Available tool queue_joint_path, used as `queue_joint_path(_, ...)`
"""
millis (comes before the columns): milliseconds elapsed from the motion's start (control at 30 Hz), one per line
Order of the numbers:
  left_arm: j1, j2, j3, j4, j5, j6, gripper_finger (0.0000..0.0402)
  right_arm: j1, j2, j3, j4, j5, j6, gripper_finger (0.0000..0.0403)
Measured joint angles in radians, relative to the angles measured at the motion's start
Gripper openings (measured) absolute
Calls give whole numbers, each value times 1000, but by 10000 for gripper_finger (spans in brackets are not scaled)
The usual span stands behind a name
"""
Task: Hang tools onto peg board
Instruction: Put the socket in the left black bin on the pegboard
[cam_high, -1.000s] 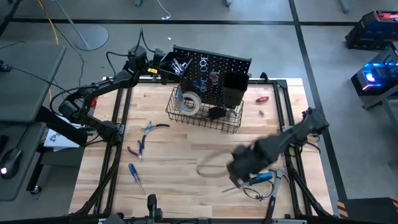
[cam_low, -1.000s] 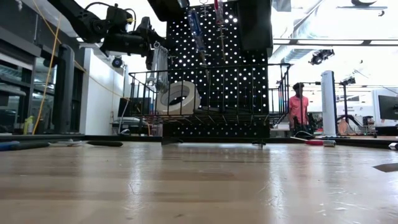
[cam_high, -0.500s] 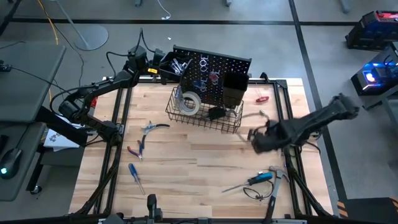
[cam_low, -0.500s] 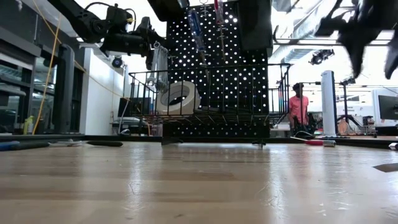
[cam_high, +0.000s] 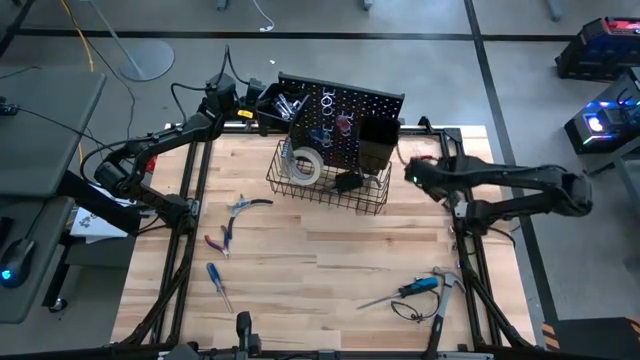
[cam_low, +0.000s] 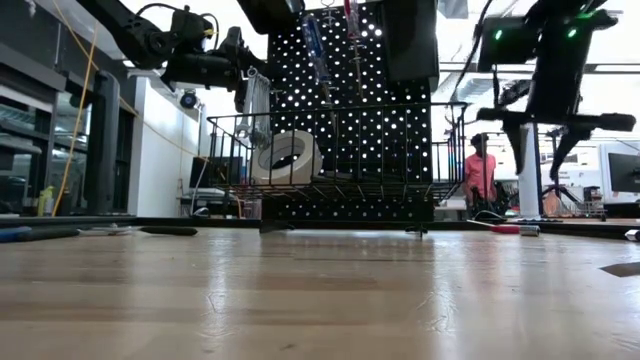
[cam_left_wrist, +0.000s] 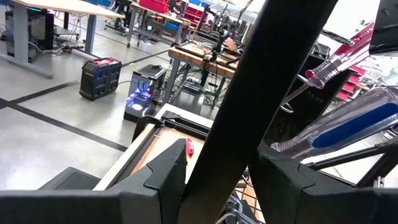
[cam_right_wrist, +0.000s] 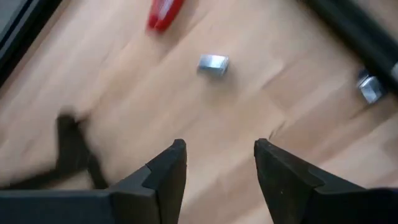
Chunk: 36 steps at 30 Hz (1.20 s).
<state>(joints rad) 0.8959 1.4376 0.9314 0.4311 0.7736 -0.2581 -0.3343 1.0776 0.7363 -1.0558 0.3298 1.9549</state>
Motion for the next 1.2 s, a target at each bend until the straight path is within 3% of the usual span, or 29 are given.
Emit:
queue_joint_path(100, 0, 0, 0, 1, -1, 0, 157, -127, 20, -1, 9, -10, -105, 177)
queue_joint_path(267, 0, 0, 0, 0, -6, 7, 157, -348, 99, 0, 119, -217, -571, 177)
queue_joint_path(433, 0, 0, 0, -1, -6, 7, 157, -478, 219, 29, 112, -334, -846, 177)
queue_joint_path(700, 0, 0, 0, -1, -16, 8, 157, -537, 414, 150, 98, -341, -1300, 177)
queue_joint_path(833, 0, 0, 0, -1, -24, 8, 157, -543, 513, 215, 17, -326, -1454, 177)
queue_joint_path(1000, 0, 0, 0, -1, -27, 2, 157, -543, 607, 237, -74, -320, -1602, 177)
queue_joint_path(1200, 0, 0, 0, -1, -31, 2, 157, -543, 672, 229, 21, -302, -1616, 177)
